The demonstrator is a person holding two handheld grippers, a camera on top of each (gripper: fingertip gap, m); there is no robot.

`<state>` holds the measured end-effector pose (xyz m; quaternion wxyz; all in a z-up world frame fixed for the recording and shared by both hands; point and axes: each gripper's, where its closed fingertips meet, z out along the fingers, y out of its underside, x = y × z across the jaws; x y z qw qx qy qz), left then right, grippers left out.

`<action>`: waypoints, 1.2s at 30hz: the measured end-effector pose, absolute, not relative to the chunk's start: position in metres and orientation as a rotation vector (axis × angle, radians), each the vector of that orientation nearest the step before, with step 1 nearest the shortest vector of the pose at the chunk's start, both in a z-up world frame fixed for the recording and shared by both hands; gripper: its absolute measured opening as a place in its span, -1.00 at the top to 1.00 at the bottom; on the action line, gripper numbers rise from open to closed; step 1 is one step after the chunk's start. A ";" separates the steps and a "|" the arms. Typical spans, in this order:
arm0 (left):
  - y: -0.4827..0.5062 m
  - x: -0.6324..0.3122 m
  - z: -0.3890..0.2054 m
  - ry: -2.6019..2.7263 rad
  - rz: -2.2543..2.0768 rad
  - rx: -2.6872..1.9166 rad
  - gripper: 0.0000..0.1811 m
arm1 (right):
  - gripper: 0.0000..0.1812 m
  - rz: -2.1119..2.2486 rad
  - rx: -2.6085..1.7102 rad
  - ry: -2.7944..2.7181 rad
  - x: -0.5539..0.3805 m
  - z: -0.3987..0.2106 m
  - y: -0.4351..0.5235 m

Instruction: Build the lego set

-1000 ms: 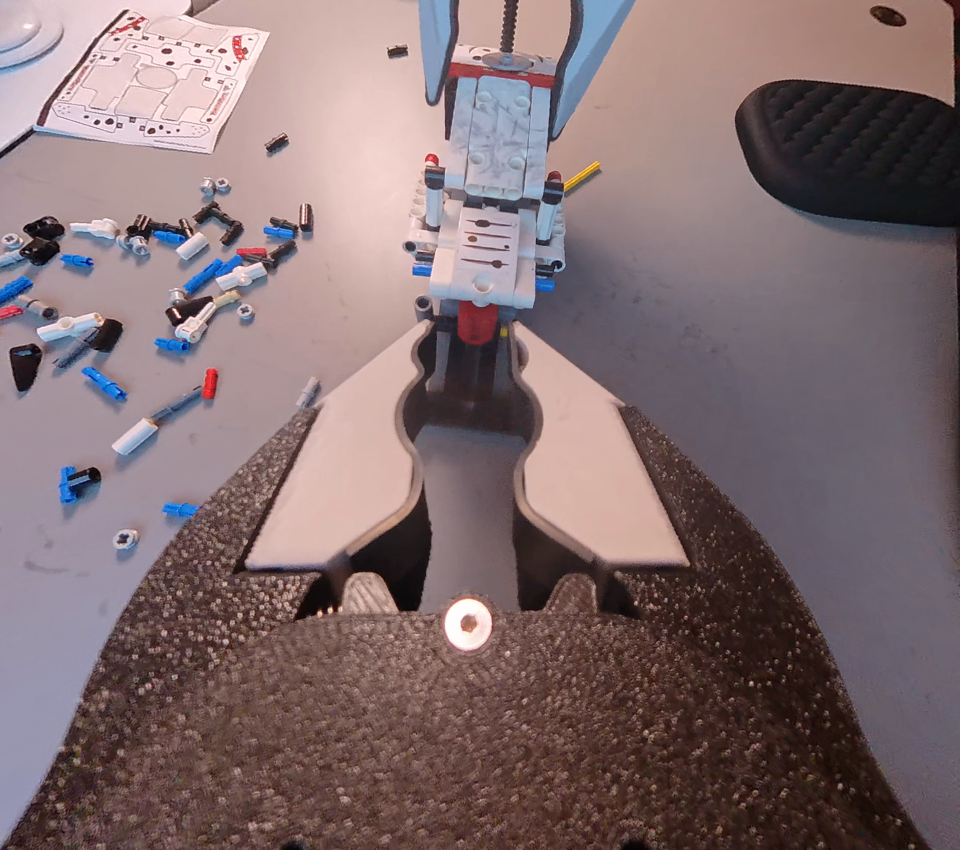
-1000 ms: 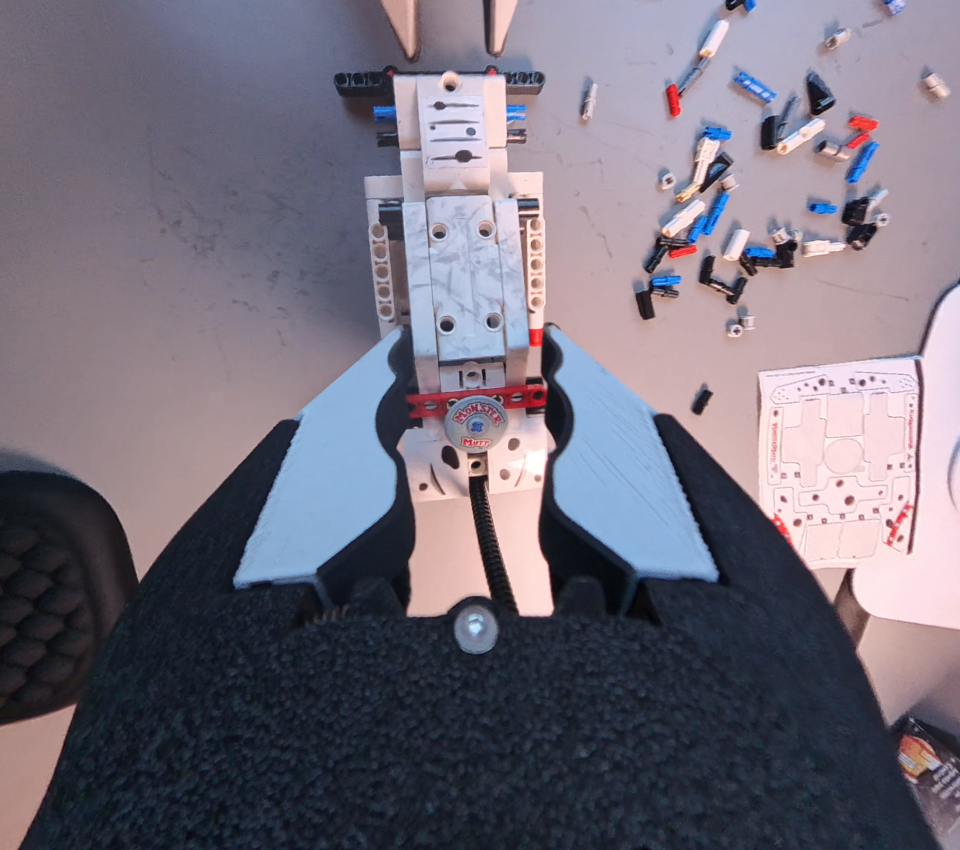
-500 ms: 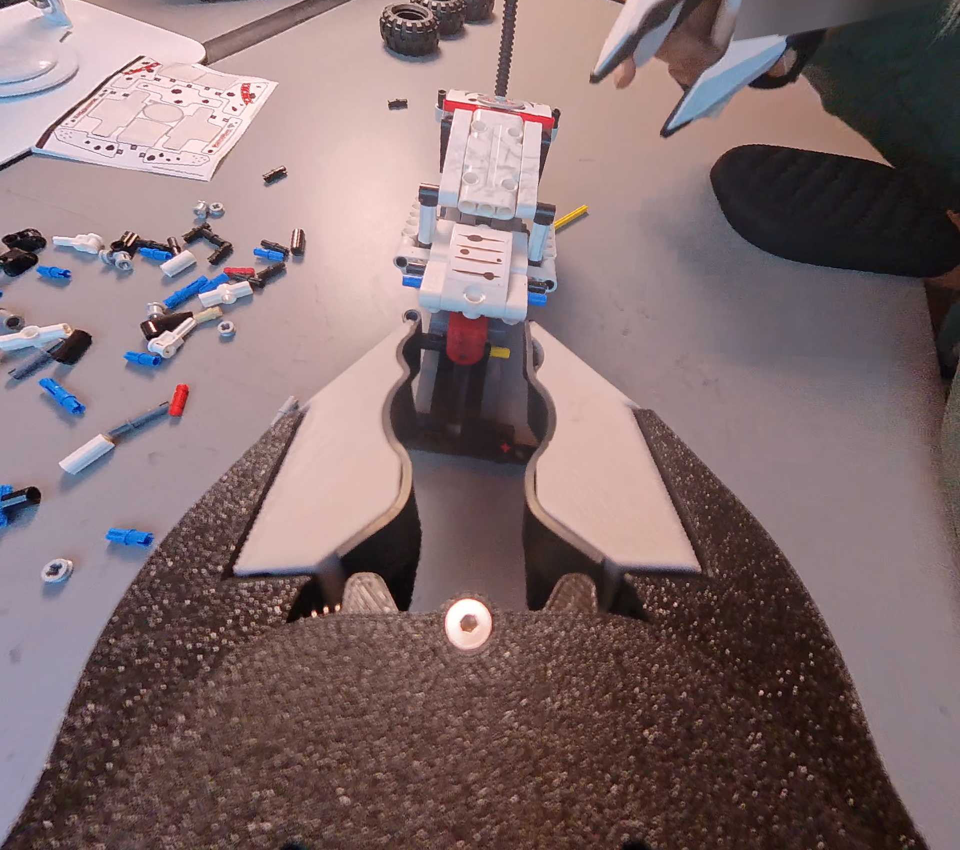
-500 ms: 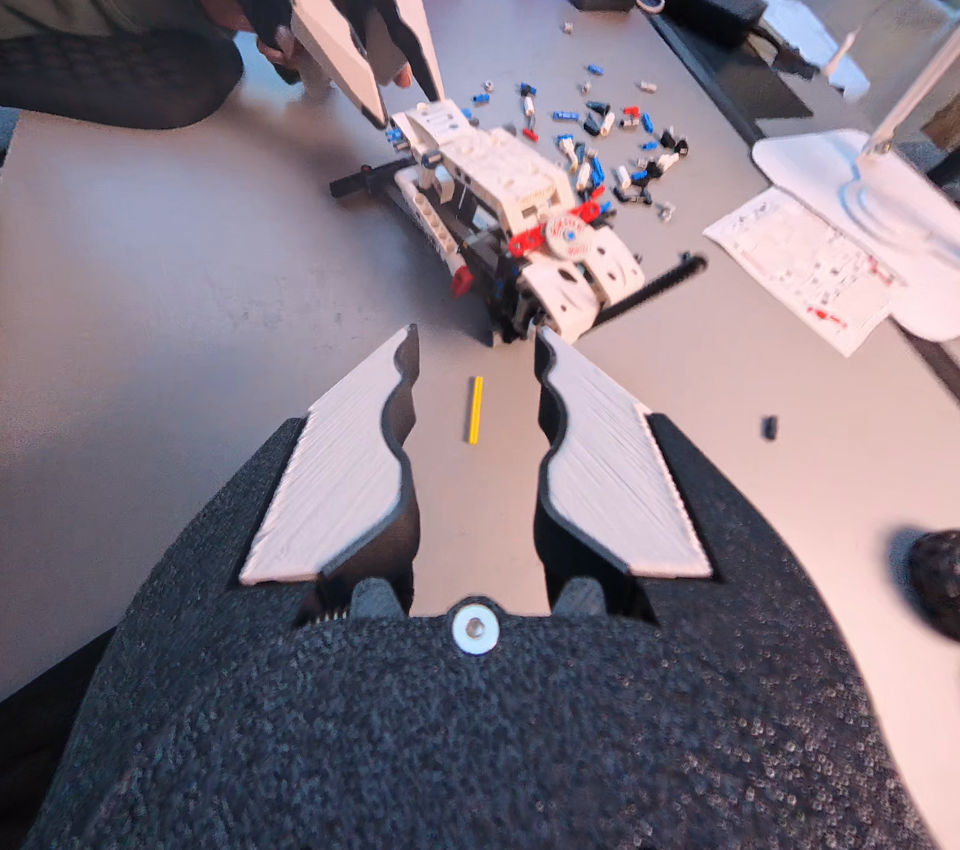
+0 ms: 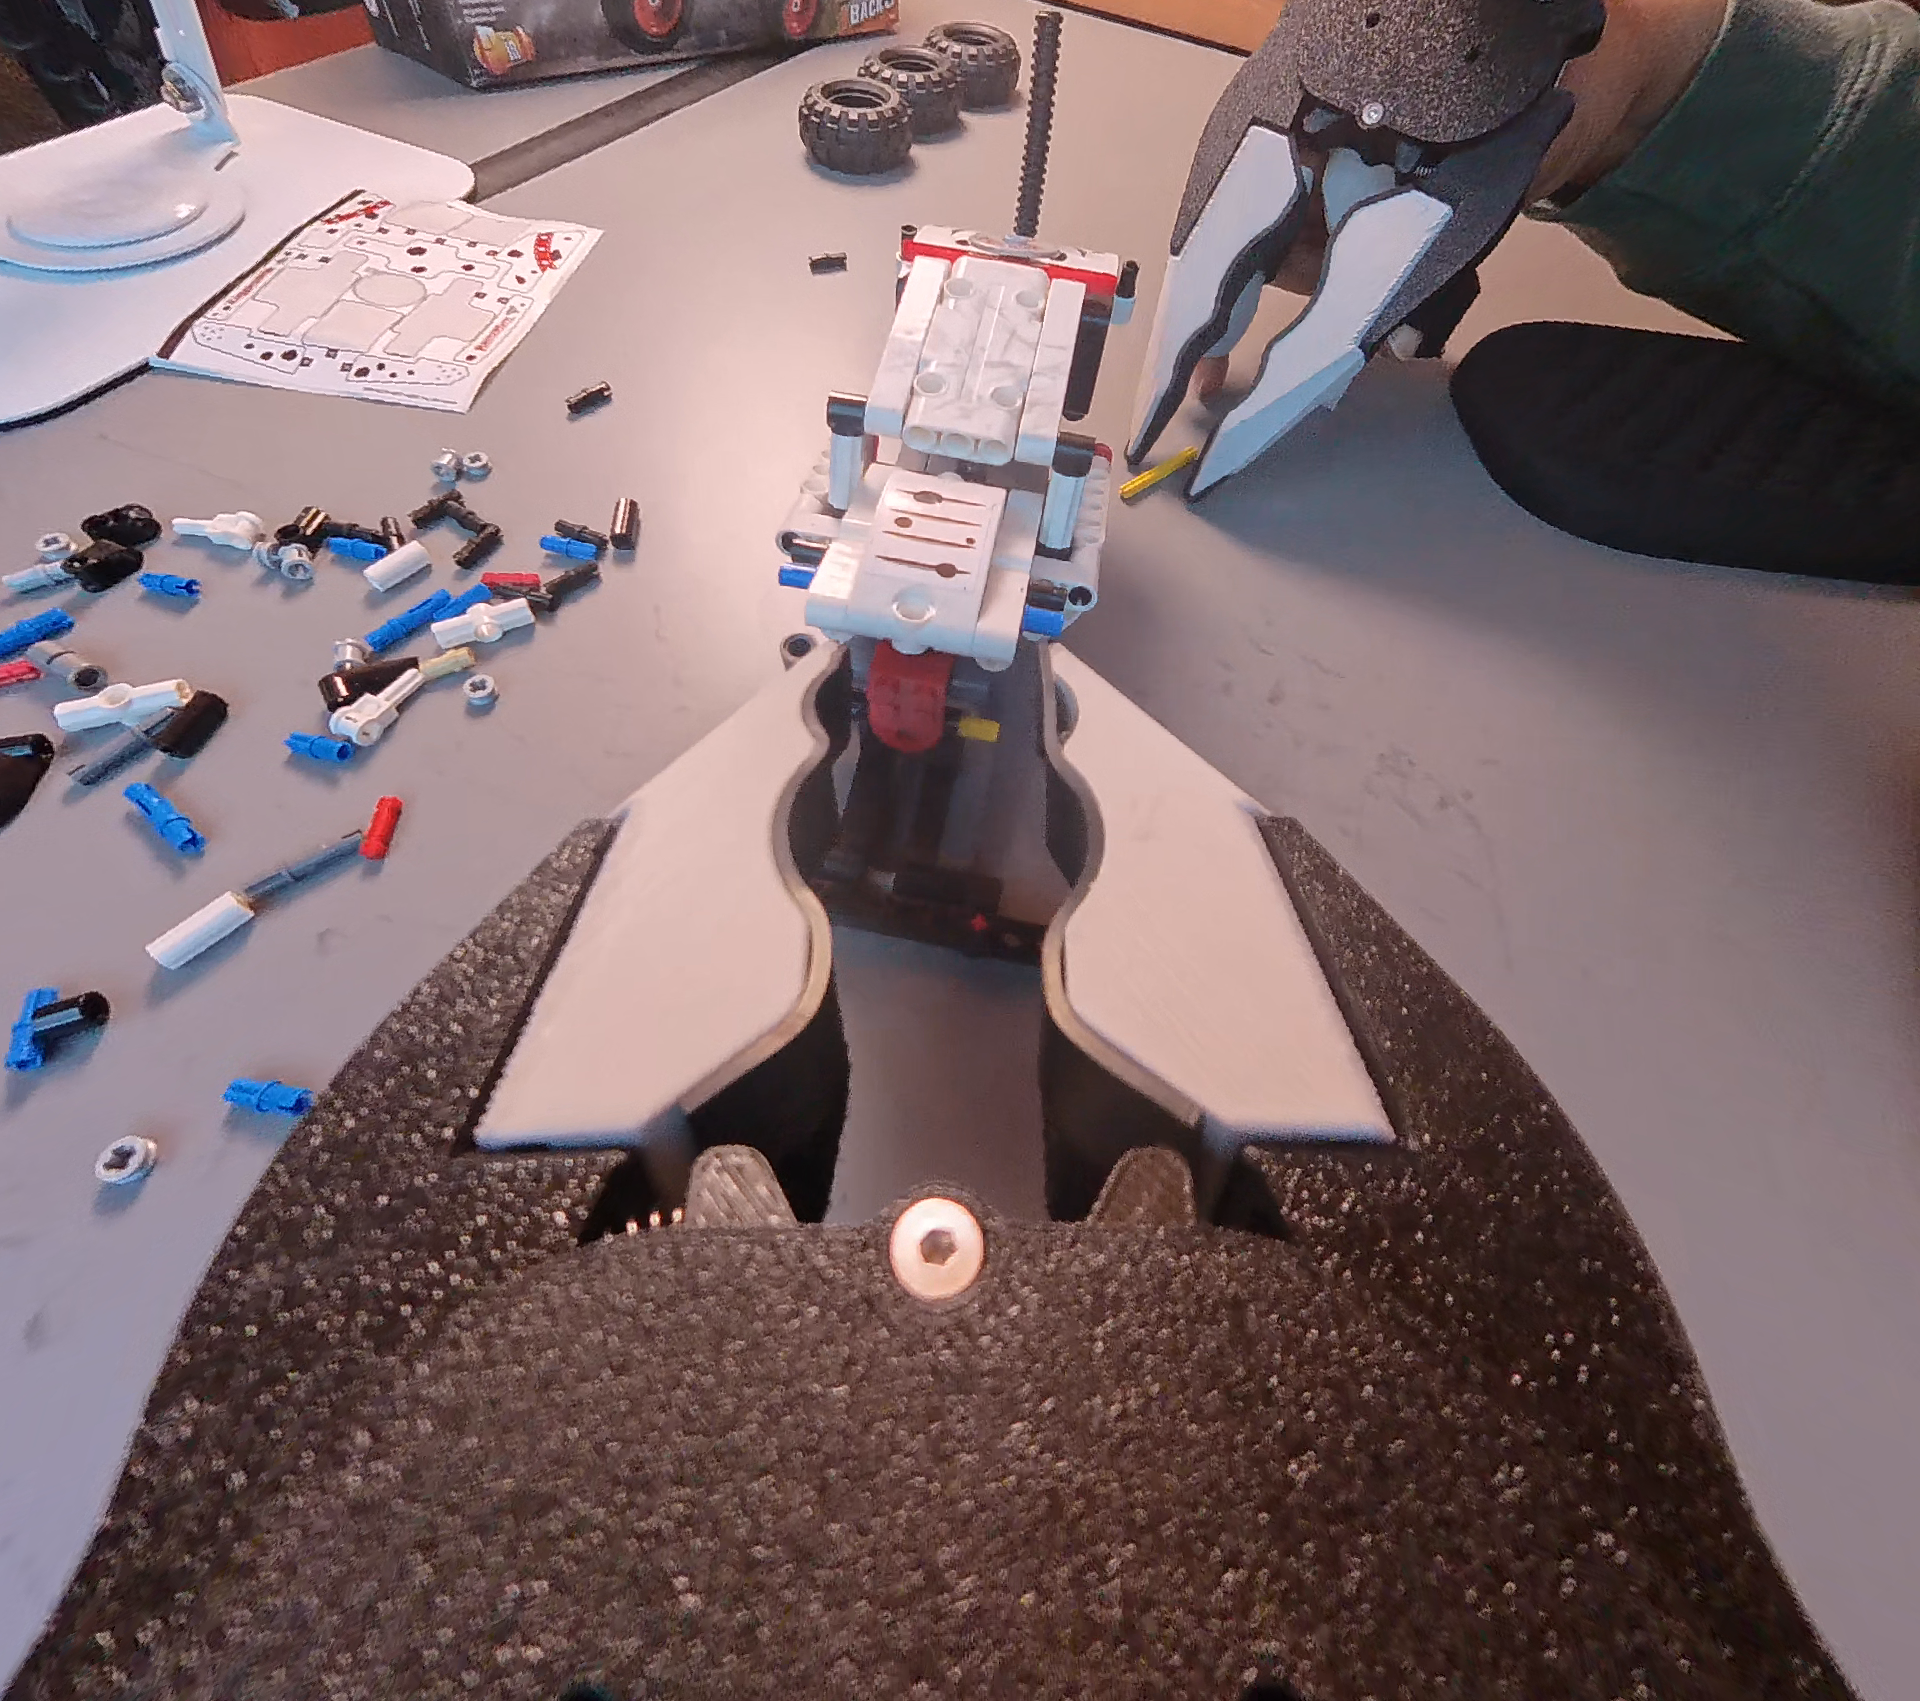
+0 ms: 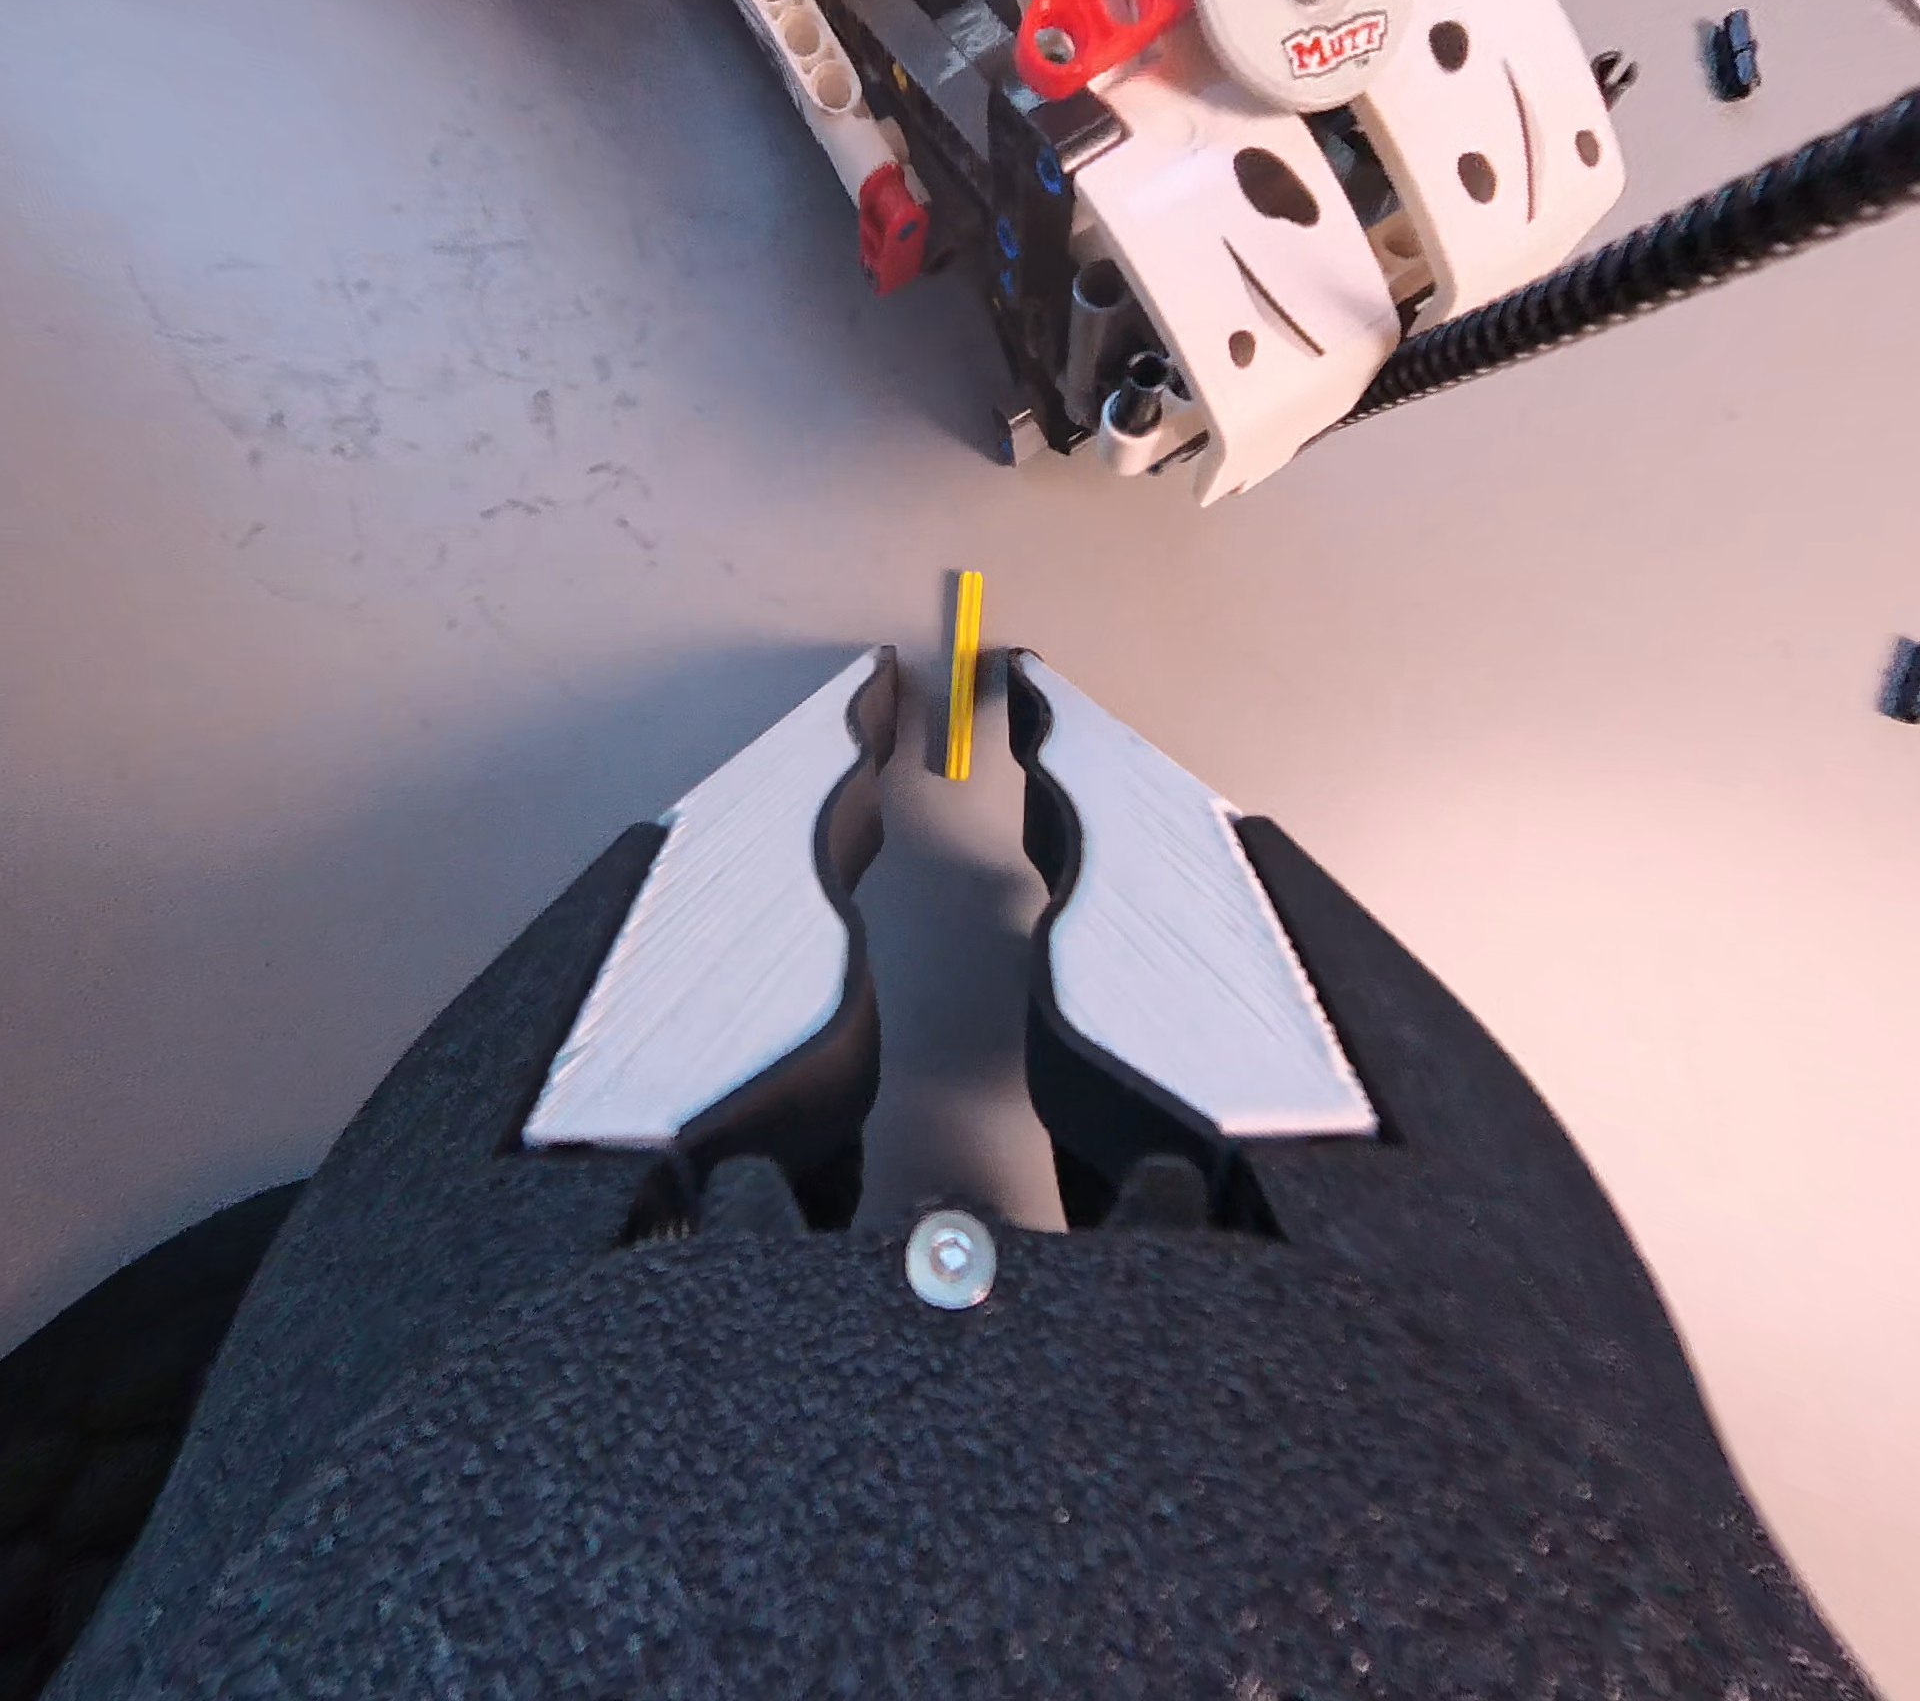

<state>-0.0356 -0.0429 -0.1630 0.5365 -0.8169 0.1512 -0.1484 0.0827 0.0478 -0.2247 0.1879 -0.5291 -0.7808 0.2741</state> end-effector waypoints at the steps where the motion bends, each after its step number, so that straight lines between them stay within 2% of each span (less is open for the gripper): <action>1: -0.043 -0.035 -0.163 0.365 -0.355 -1.945 0.61 | 0.78 0.771 -1.488 -2.196 0.083 -0.225 0.048; 4: -0.044 -0.032 -0.163 0.378 -0.357 -1.941 0.61 | 0.80 0.776 -1.470 -2.195 0.083 -0.225 0.047; 6: -0.044 -0.031 -0.163 0.386 -0.354 -1.938 0.63 | 0.96 0.764 -1.427 -2.210 0.084 -0.225 0.043; 18: -0.052 -0.020 -0.165 0.476 -0.309 -1.954 0.66 | 0.97 0.775 -1.414 -2.184 0.086 -0.223 0.041; 23: -0.058 -0.038 -0.138 0.421 -0.286 -1.876 0.66 | 0.97 1.038 -1.328 -2.054 0.083 -0.176 0.017; 27: -0.068 -0.006 -0.095 0.426 -0.489 -1.728 0.70 | 0.97 1.258 -1.148 -1.938 0.077 -0.129 -0.021; 31: -0.074 0.045 -0.086 0.441 -0.816 -1.728 0.70 | 0.97 1.232 -1.029 -1.933 0.070 -0.112 -0.050; 36: -0.079 0.064 -0.097 0.518 -0.853 -1.767 0.75 | 0.97 1.160 -0.950 -1.954 0.064 -0.104 -0.072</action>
